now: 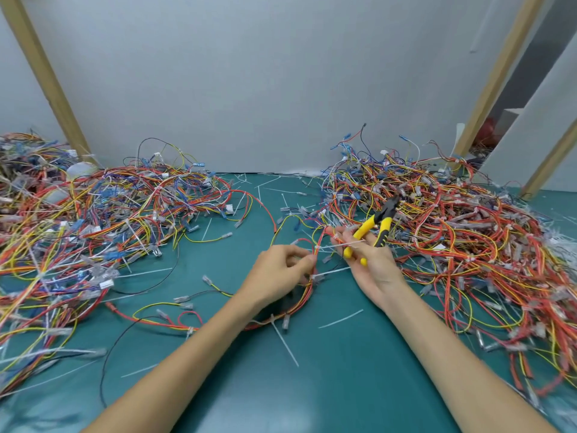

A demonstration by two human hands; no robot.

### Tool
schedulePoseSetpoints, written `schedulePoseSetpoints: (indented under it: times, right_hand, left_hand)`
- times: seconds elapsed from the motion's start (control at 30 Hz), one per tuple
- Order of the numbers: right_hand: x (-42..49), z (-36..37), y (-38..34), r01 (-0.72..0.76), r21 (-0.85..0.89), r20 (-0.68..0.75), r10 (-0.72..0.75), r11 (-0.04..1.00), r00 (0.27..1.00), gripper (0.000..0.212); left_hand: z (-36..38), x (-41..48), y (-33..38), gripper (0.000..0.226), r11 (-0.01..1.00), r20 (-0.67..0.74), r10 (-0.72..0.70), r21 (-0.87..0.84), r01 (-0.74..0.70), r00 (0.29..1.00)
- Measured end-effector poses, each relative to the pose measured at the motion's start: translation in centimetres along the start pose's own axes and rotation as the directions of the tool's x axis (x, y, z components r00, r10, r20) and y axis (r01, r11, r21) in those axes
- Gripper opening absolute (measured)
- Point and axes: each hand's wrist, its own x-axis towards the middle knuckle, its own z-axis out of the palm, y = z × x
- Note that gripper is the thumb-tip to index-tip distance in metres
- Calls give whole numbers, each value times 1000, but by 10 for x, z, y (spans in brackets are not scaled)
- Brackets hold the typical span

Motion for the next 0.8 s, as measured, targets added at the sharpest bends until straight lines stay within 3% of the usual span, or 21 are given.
schedulePoseSetpoints:
  times: [0.13, 0.27, 0.37, 0.5, 0.63, 0.7, 0.8]
  right_hand:
    - [-2, 2, 7, 50, -147, 29, -46, 988, 999, 8]
    - [-5, 2, 11, 145, -424, -29, -174, 894, 984, 11]
    - [-11, 3, 10, 172, -532, -14, -212, 829, 977, 20]
    - [-23, 15, 9, 99, -455, 87, -66, 885, 994, 45]
    - [-34, 22, 14, 86, -535, 201, 27, 841, 979, 47]
    - [-36, 22, 14, 236, -679, 258, -74, 695, 963, 42]
    - [-32, 13, 9, 484, -860, 426, -294, 163, 856, 39]
  left_hand:
    - [-1, 6, -3, 21, 986, 131, 28, -164, -6, 991]
    - [-10, 6, -11, 24, 955, -11, 114, -275, -113, 993]
    - [-27, 11, -17, 24, 919, -173, 59, -376, -121, 983]
    - [-40, 16, -24, 24, 831, -187, -18, -549, -89, 982]
    - [-39, 19, -29, 17, 788, -139, -45, -613, -50, 989]
    - [-39, 19, -30, 14, 770, -144, -56, -636, -49, 988]
    - [-40, 19, -29, 11, 726, -175, -73, -684, -68, 982]
